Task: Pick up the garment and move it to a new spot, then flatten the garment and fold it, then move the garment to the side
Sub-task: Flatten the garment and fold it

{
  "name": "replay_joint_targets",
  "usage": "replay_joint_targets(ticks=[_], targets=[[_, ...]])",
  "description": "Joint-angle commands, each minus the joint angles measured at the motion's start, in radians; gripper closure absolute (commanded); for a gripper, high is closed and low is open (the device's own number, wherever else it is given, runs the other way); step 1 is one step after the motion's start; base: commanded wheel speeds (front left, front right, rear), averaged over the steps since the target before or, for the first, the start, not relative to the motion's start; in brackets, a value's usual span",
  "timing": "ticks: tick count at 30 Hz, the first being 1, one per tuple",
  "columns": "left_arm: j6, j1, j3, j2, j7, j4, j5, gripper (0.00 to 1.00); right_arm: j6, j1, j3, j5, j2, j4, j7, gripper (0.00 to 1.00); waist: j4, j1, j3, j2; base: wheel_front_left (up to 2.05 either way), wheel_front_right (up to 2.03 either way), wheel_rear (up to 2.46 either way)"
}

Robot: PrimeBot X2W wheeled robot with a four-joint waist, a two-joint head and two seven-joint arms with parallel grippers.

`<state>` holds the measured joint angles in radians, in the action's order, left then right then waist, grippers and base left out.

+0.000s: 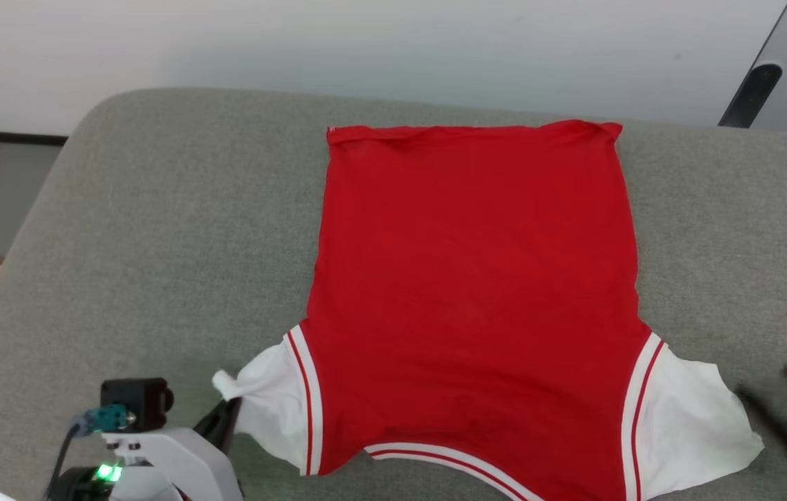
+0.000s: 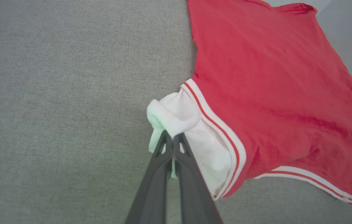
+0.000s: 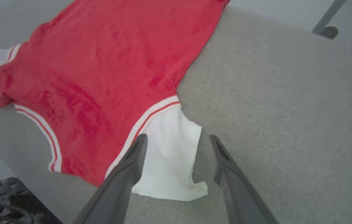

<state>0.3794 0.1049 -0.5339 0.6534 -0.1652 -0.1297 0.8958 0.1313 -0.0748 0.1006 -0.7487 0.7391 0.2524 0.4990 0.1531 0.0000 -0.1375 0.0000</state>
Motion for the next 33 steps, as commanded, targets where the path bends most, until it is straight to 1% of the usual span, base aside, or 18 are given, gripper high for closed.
replay_joint_targets(ticks=[1,3,6,9,11,12,14,20,25,33], targets=[[0.001,0.011,-0.002,-0.007,0.010,0.004,-0.013,1.00,-0.001,0.019,-0.046,0.024,-0.020,0.029,-0.007,0.00,0.007,0.0000,-0.016,0.0000,0.00,0.00,0.00],[-0.002,0.024,-0.007,-0.021,0.021,0.006,-0.019,1.00,-0.001,0.057,-0.079,0.063,-0.038,0.067,-0.021,0.00,0.015,0.0000,-0.030,0.0000,0.00,0.00,0.00],[-0.013,0.047,-0.021,-0.043,0.036,0.014,-0.031,1.00,-0.001,0.140,-0.113,0.125,-0.066,0.070,-0.053,0.00,0.032,0.0000,-0.056,0.0000,0.00,0.00,0.00],[-0.031,0.087,-0.040,-0.069,0.047,0.027,-0.053,1.00,-0.001,0.258,-0.122,0.176,-0.086,0.016,-0.081,0.00,0.058,0.0000,-0.087,0.0000,0.00,0.00,0.00],[-0.045,0.119,-0.057,-0.090,0.053,0.038,-0.067,1.00,-0.001,0.337,-0.097,0.198,-0.084,-0.033,-0.079,0.00,0.082,0.0000,-0.108,0.0000,0.00,0.00,0.00],[-0.045,0.119,-0.057,-0.090,0.053,0.038,-0.067,1.00,-0.001,0.337,-0.097,0.198,-0.084,-0.033,-0.079,0.00,0.082,0.0000,-0.108,0.0000,0.00,0.00,0.00],[-0.059,0.148,-0.072,-0.111,0.060,0.053,-0.078,1.00,-0.001,0.429,-0.077,0.200,-0.083,-0.098,-0.078,0.00,0.106,0.0000,-0.130,0.0000,0.00,0.00,0.00],[-0.107,0.233,-0.125,-0.188,0.075,0.101,-0.106,1.00,-0.001,0.669,0.030,0.194,-0.021,-0.305,-0.050,0.00,0.184,0.0000,-0.191,0.0000,0.00,0.00,0.00],[-0.139,0.282,-0.159,-0.244,0.093,0.137,-0.117,1.00,-0.001,0.835,0.125,0.168,0.013,-0.462,-0.017,0.00,0.237,0.0000,-0.243,0.0000,0.00,0.00,0.00],[-0.194,0.335,-0.197,-0.314,0.122,0.207,-0.125,1.00,-0.001,1.022,0.258,0.126,0.042,-0.697,0.072,0.00,0.315,0.0000,-0.309,0.0000,0.00,0.00,0.00]])
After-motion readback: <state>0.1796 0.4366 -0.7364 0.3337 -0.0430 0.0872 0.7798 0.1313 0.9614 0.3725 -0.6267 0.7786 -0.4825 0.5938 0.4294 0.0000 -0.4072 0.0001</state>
